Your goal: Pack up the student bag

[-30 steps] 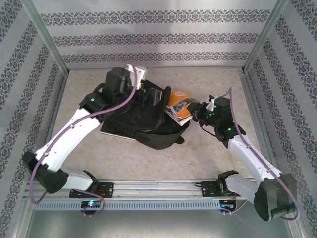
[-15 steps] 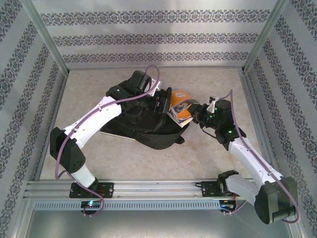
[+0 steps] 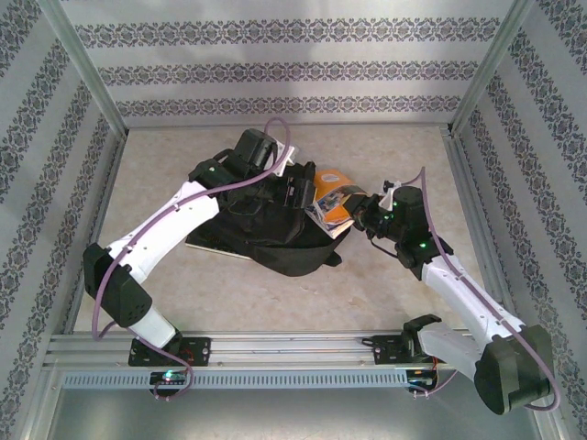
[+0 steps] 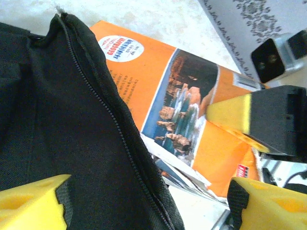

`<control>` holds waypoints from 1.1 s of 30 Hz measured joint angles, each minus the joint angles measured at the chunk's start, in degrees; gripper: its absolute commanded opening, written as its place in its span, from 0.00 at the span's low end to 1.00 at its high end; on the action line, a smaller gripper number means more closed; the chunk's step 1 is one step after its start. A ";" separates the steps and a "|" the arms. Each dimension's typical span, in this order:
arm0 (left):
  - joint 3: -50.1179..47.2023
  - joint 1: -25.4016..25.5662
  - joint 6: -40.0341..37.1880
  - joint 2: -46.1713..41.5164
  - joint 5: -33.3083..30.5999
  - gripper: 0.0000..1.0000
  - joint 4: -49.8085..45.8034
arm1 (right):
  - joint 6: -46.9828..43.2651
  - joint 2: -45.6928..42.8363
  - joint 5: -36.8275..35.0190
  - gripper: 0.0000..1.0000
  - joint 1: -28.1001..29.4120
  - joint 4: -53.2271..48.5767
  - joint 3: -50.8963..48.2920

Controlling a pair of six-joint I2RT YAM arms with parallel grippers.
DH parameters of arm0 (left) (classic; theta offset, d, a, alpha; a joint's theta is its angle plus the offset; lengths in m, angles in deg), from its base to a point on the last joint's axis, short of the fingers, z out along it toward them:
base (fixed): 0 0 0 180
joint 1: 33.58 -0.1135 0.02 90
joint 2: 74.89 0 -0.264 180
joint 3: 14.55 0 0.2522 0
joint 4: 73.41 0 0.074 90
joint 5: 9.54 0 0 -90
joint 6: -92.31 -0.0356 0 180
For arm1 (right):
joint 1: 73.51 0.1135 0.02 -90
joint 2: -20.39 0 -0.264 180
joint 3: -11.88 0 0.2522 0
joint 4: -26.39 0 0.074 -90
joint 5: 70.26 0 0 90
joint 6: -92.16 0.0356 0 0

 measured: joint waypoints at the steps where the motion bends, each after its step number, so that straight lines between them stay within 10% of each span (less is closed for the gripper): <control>1: 0.33 0.28 0.00 0.59 -0.83 0.82 -0.55 | 0.02 0.02 -0.20 0.00 0.35 0.00 0.00; 5: 2.27 1.11 0.42 4.11 -3.28 0.66 -1.70 | 0.00 0.00 -0.85 0.00 0.98 0.00 0.00; 11: 4.94 1.70 0.76 7.96 -4.74 0.01 -3.54 | -1.38 -0.59 -1.40 0.00 1.18 -0.79 0.00; 33: 24.81 0.35 -7.65 6.69 -16.20 0.00 -22.47 | -7.63 -6.64 1.16 0.00 4.81 -8.37 -0.92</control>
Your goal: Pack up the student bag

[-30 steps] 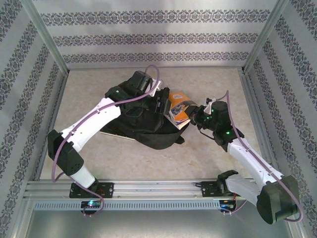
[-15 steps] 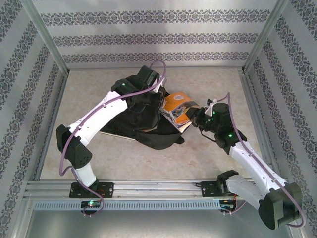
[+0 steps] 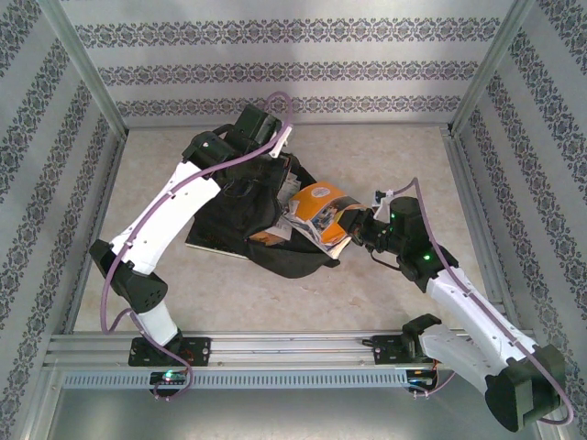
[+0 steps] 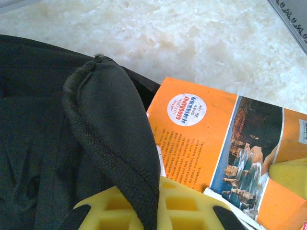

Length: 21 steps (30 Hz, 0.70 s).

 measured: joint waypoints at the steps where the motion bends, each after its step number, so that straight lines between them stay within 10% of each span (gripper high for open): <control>1: 0.57 -0.02 -0.15 0.04 0.07 0.00 -0.46 | -0.37 0.15 0.11 0.00 0.24 0.26 0.00; 21: 7.21 -0.02 -0.39 2.84 3.72 0.00 -5.29 | -5.75 18.53 -3.04 0.00 11.56 9.94 9.84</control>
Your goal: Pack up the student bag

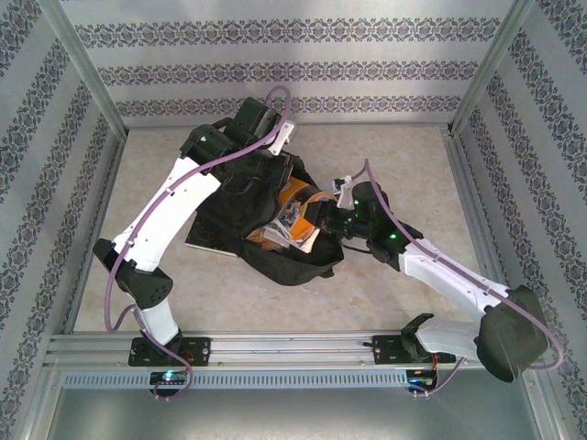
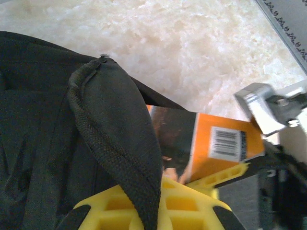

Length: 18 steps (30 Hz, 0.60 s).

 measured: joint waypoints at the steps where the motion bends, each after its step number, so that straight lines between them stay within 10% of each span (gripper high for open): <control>1: 0.70 0.00 0.02 0.31 0.28 0.00 -0.11 | 0.02 1.31 -1.42 0.00 0.85 0.42 0.90; 18: 9.46 0.74 1.70 5.51 7.10 0.00 -0.50 | 6.19 29.51 -24.55 0.30 4.26 22.73 9.57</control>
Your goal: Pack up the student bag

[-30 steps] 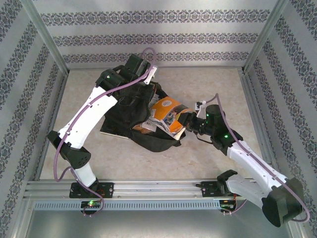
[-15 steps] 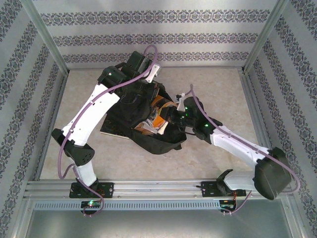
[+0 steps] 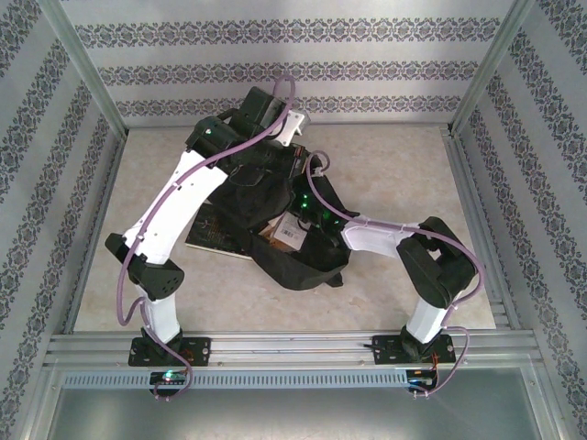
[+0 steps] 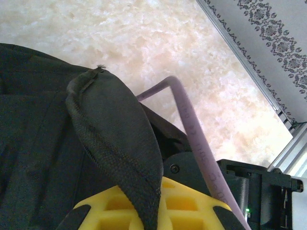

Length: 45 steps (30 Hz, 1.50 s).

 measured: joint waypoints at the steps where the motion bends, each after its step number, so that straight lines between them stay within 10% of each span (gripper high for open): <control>1: 0.39 0.20 -0.02 0.42 0.00 0.00 0.24 | -0.26 -0.02 -0.31 0.33 -0.79 0.66 -0.04; 15: 12.63 3.48 0.33 18.32 3.48 0.00 7.19 | -6.45 -7.04 5.14 0.76 -14.19 -2.19 -7.52; 26: 14.10 3.89 0.76 20.94 3.74 0.01 7.85 | -12.55 -40.17 4.07 0.72 -14.75 -23.87 -19.06; 32: 14.14 3.89 2.36 23.04 3.69 0.63 7.87 | -13.29 -58.49 -5.38 0.72 -15.52 -39.43 -19.39; 39: 12.37 3.80 3.32 20.59 -1.05 0.84 7.28 | -19.37 -58.10 -10.62 0.72 -15.50 -50.93 -12.68; 45: -10.67 2.12 4.59 0.04 -5.38 1.00 13.05 | -25.88 -52.28 -10.47 0.70 -11.45 -53.07 -8.44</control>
